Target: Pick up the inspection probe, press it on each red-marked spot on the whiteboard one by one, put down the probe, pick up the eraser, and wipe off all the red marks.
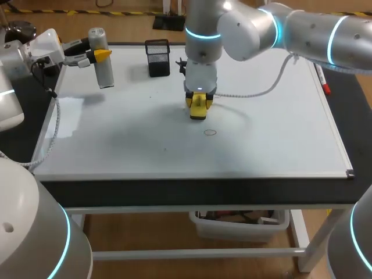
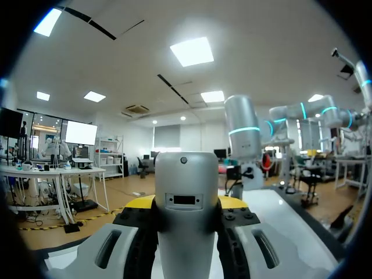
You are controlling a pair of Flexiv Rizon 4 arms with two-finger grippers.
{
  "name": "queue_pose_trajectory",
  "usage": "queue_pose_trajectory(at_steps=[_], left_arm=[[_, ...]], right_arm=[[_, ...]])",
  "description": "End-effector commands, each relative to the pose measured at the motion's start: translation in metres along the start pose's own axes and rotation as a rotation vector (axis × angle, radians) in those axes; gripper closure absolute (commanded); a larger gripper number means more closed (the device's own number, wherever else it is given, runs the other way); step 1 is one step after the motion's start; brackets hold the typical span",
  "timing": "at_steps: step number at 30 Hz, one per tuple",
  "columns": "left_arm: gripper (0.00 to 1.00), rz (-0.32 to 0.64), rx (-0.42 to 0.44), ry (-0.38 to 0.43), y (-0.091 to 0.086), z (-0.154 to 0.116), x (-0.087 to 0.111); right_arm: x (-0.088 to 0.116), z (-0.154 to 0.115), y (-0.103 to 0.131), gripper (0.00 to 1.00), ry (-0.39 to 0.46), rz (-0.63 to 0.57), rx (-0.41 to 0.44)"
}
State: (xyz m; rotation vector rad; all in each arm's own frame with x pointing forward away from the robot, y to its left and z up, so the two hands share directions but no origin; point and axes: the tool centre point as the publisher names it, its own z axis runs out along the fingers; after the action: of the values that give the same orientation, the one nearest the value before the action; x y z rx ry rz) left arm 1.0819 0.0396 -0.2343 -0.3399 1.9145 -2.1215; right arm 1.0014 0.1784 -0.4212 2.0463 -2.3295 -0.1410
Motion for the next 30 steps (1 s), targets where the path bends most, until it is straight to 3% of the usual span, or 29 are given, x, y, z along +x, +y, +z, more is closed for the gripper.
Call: queue_pose_trajectory(at_steps=[1, 8, 20, 30], left_arm=[[1.0, 0.002, 0.003, -0.001, 0.0, 0.0, 0.0], [1.0, 0.002, 0.003, -0.001, 0.0, 0.0, 0.0], [1.0, 0.002, 0.003, -0.001, 0.0, 0.0, 0.0], [1.0, 0.002, 0.003, -0.001, 0.0, 0.0, 0.0]], right_arm=[[0.015, -0.017, 0.002, 1.0, -0.007, 0.003, 0.014], [0.048, -0.027, -0.008, 1.0, 0.03, 0.066, 0.043], [0.124, -0.039, -0.019, 1.0, 0.107, 0.216, 0.069], [0.186, -0.044, -0.02, 1.0, 0.106, 0.348, 0.07]])
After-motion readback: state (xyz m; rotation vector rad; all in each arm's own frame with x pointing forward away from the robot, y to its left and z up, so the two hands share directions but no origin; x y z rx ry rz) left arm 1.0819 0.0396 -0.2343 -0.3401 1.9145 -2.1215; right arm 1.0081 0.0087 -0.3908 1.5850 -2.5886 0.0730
